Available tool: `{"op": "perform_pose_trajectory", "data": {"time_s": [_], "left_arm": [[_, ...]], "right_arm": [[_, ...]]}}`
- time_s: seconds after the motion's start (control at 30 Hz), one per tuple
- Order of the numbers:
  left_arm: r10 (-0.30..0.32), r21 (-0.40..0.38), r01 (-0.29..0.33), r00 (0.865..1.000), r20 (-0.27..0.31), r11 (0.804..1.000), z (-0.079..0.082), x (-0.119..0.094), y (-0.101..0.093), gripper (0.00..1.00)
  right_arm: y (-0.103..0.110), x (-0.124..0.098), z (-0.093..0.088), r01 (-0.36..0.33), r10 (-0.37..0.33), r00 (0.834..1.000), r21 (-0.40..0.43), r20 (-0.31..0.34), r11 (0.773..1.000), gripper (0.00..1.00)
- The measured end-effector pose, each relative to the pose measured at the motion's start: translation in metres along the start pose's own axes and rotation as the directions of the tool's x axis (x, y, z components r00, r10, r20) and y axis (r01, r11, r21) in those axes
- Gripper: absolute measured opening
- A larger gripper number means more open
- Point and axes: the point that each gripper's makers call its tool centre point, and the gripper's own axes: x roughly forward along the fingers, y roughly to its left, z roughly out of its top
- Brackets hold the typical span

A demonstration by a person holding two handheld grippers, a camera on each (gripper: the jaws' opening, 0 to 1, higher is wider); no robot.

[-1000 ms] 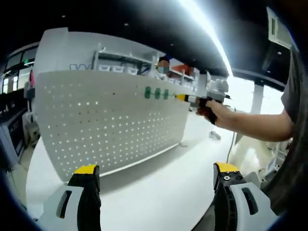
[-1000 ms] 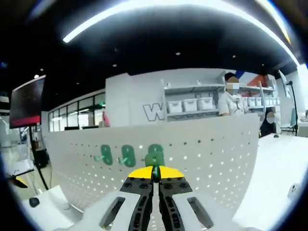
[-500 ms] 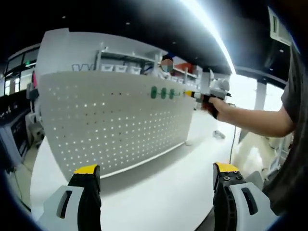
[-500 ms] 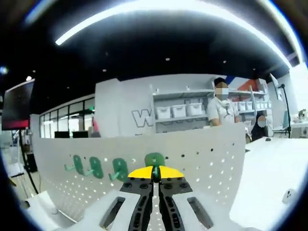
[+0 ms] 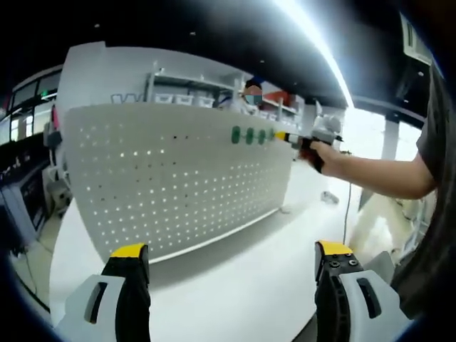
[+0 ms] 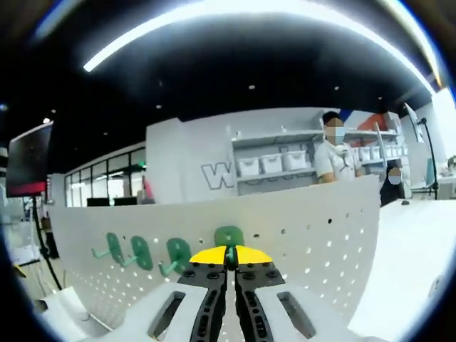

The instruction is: Insert the hook assembly into the mounting plate slot until the hook locks in place.

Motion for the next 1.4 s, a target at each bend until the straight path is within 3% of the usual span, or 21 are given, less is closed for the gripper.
{"op": "perform_pose_trajectory", "data": {"time_s": [0.43,0.67,0.77,0.83,0.93,1.2,1.33,1.4], "left_arm": [[0.003,-0.005,-0.003,1.0,-0.014,1.0,-0.005,0.003,0.0,0.97],[0.003,-0.008,-0.004,1.0,-0.018,1.0,-0.008,0.003,0.001,0.97],[0.002,0.023,-0.002,1.0,-0.013,1.0,-0.005,0.005,-0.002,0.97],[-0.002,0.018,0.003,1.0,-0.011,1.0,-0.003,0.005,-0.002,0.98],[-0.012,0.001,0.012,1.0,0.0,1.0,0.0,0.003,-0.004,1.0],[-0.001,0.003,0.001,1.0,-0.014,1.0,-0.004,-0.008,0.001,1.0],[0.002,-0.006,-0.002,1.0,-0.023,1.0,-0.007,-0.01,0.001,1.0],[0.0,-0.008,0.0,1.0,-0.026,1.0,-0.007,-0.011,0.001,1.0]], "right_arm": [[-0.001,0.005,-0.007,0.009,-0.009,1.0,0.008,0.0,1.0,0.0],[0.0,0.005,-0.008,-0.014,0.014,1.0,-0.037,0.008,0.999,0.0],[0.001,0.001,-0.01,-0.035,0.029,0.997,-0.098,-0.067,0.995,0.01],[-0.001,-0.001,-0.01,-0.027,0.021,0.998,-0.105,-0.066,0.994,0.06],[-0.001,-0.013,-0.014,-0.021,0.014,0.995,-0.063,-0.098,0.998,0.14],[0.011,-0.053,-0.023,-0.031,0.017,0.988,-0.089,-0.153,0.996,0.43],[0.023,-0.083,-0.035,-0.068,0.044,0.98,-0.12,-0.194,0.99,0.46],[0.03,-0.1,-0.043,-0.097,0.055,0.973,-0.178,-0.223,0.979,0.49]]}}
